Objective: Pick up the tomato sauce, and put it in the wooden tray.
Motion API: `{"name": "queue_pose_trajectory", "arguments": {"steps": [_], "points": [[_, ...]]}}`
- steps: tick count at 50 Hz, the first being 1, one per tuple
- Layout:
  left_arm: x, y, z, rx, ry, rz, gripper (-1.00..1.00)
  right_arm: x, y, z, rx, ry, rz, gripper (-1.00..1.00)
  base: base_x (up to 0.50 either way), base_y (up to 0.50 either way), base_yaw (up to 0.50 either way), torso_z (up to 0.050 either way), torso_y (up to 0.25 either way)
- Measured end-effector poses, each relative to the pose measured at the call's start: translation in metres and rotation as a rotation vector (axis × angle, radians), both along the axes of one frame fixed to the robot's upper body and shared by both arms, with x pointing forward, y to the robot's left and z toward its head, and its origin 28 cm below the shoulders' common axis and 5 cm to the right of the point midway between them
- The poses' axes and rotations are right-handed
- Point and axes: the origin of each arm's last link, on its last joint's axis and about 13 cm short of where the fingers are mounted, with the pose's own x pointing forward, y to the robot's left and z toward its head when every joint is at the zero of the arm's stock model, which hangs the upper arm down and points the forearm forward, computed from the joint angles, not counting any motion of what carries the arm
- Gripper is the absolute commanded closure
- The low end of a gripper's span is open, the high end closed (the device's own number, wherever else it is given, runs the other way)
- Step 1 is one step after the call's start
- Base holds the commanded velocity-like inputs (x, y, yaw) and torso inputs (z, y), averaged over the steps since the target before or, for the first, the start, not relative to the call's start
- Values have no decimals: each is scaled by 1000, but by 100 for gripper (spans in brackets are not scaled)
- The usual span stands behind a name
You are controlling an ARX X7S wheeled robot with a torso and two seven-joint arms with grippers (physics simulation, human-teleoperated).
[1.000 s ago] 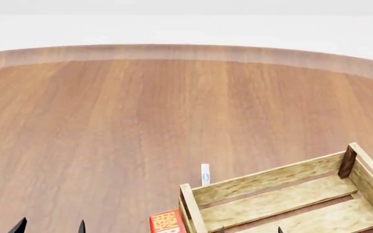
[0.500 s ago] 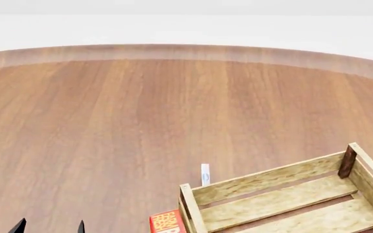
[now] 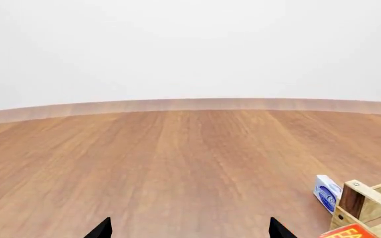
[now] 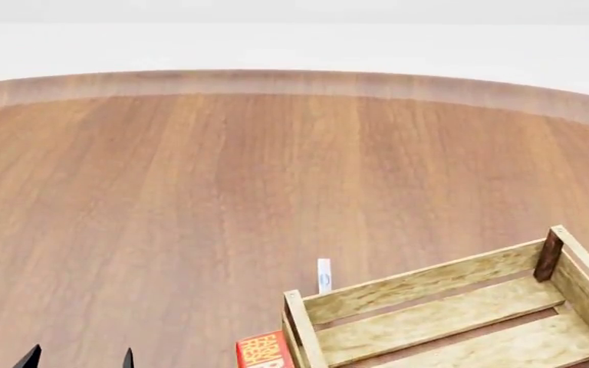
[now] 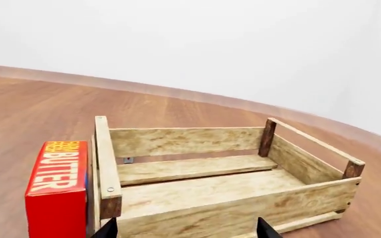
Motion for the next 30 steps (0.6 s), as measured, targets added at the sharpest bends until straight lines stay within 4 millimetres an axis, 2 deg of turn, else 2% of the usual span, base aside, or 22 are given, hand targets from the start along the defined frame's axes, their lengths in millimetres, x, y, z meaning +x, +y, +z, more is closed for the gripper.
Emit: {"name": "queue_pose_trajectory", "arguments": {"steps": [18, 30], "points": [[0, 0, 0, 0, 0, 0, -100, -32, 2, -10, -14, 22, 46, -100, 0, 0, 0, 0, 0], [0, 0, 0, 0, 0, 0, -100, -42, 5, -22, -12, 63, 53, -100, 0, 0, 0, 0, 0]]}}
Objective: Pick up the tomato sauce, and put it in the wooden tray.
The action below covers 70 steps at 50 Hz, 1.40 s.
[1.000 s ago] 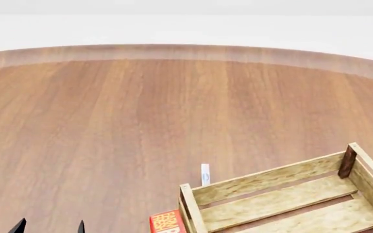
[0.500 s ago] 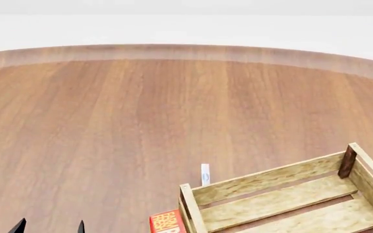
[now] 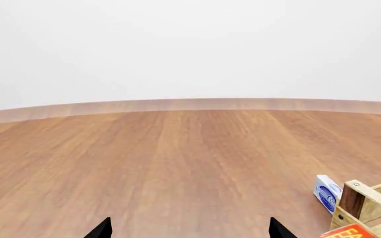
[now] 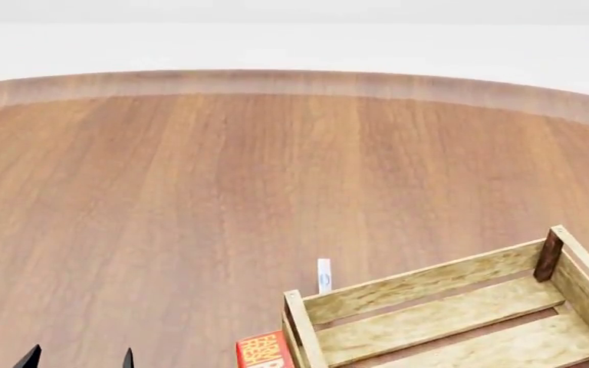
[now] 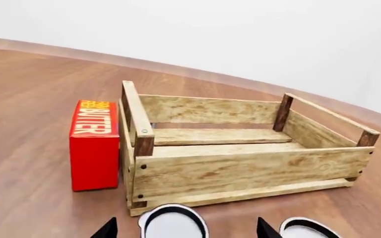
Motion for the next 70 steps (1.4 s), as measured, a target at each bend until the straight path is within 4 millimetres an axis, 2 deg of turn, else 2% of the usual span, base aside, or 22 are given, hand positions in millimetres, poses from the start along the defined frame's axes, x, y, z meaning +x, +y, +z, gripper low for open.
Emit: {"name": "queue_pose_trajectory", "arguments": {"steps": [18, 32, 70], "points": [[0, 0, 0, 0, 0, 0, -100, 3, 5, -20, -25, 80, 11, -100, 0, 0, 0, 0, 0], [0, 0, 0, 0, 0, 0, -100, 16, 5, -33, -31, 146, 1, -100, 0, 0, 0, 0, 0], [0, 0, 0, 0, 0, 0, -100, 34, 5, -43, -40, 186, -29, -100, 0, 0, 0, 0, 0]]}}
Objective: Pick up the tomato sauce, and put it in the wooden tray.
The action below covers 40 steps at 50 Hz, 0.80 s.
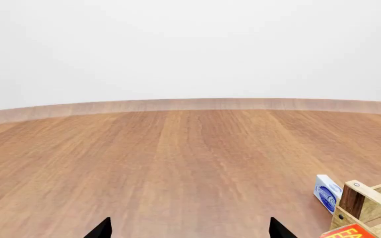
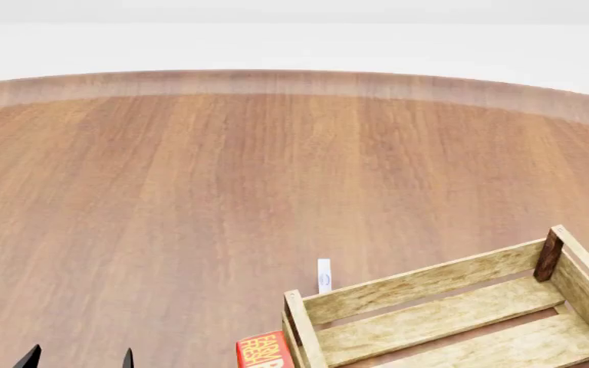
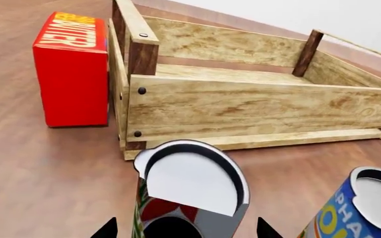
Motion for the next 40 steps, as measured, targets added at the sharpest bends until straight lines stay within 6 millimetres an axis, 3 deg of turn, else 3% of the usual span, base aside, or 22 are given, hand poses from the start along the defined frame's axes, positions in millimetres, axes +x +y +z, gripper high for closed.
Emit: {"name": "queue_pose_trajectory", "arguments": {"steps": [8, 9, 40], "points": [[0, 0, 0, 0, 0, 0, -100, 2, 0, 0, 6, 4, -2, -100, 0, 0, 0, 0, 0], [0, 0, 0, 0, 0, 0, -100, 2, 0, 0, 7, 4, -2, 100, 0, 0, 0, 0, 0], [0, 0, 0, 0, 0, 0, -100, -4, 0, 9, 43, -59, -18, 100, 0, 0, 0, 0, 0]]}}
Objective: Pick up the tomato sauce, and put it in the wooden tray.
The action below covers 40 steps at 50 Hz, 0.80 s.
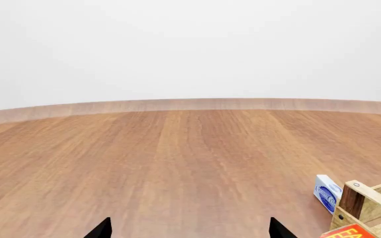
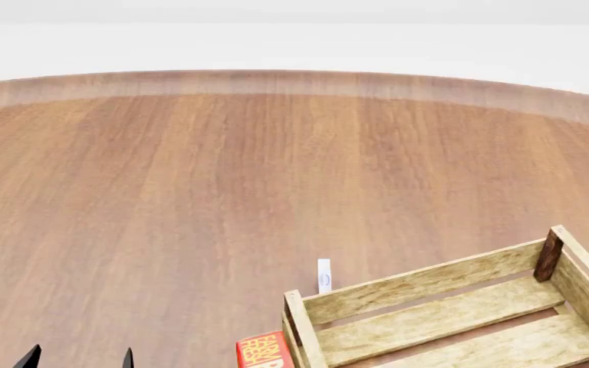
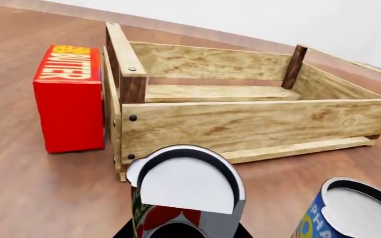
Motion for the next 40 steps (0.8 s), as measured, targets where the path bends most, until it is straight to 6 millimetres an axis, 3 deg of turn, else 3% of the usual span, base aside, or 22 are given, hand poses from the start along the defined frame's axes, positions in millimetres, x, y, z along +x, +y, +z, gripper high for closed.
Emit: {"name": "queue_pose_trajectory", "arguments": {"steps": [40], "points": [[0, 0, 0, 0, 0, 0, -100, -4, -2, 42, 18, -233, -42, 100, 0, 0, 0, 0, 0]]}}
